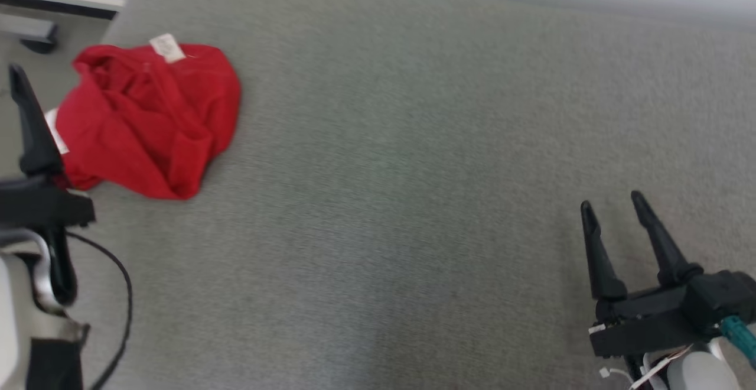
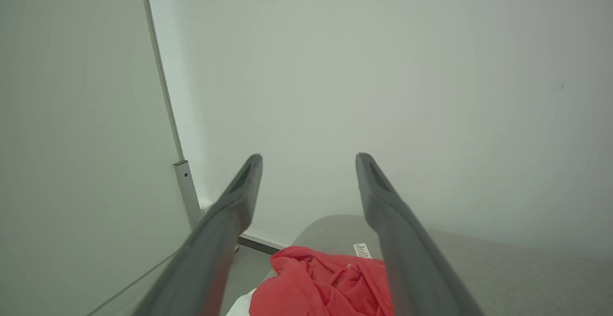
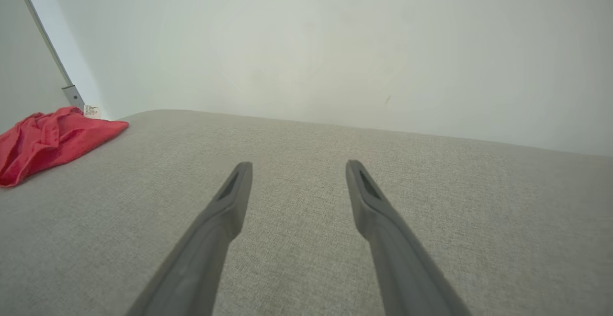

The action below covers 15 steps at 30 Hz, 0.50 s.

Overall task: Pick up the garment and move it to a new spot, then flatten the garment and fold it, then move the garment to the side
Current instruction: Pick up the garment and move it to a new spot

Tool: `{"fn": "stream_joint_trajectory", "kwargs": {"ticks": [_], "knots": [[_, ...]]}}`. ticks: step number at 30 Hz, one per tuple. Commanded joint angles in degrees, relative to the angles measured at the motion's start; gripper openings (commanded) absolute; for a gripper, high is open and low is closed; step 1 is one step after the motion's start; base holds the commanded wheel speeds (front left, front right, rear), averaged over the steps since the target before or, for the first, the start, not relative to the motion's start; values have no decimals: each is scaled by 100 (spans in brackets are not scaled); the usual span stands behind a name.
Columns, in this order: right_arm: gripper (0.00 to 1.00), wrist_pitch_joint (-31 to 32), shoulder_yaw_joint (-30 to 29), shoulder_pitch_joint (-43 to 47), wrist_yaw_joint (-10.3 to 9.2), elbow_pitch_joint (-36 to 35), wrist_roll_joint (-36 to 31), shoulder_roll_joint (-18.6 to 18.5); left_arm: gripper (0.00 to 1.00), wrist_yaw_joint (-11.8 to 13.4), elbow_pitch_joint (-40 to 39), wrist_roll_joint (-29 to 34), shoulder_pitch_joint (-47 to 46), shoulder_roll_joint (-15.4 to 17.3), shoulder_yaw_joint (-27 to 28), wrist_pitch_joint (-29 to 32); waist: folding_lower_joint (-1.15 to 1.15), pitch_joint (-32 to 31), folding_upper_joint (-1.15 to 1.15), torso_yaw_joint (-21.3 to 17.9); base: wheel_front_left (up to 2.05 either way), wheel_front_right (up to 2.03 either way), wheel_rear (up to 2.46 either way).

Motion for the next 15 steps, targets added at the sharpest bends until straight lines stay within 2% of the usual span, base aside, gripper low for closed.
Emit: {"fn": "stream_joint_trajectory", "kwargs": {"ticks": [1, 8, 15], "knots": [[100, -4, -56, -96, -16, -133, -50, -36, 100, 2, 123, -5, -303, 120, 5, 76, -1, 774, -1, -744, 0, 0, 0], [100, 52, -150, -193, -16, -545, -116, -43, 100, -47, 737, -107, -1019, 570, 55, 308, -1, 1151, -1, -1103, 0, 0, 0], [100, 121, -204, -238, -16, -808, -118, -101, 100, -42, 1304, -178, -1337, 822, 86, 570, -1, 1336, -1, -1291, 0, 0, 0]]}}
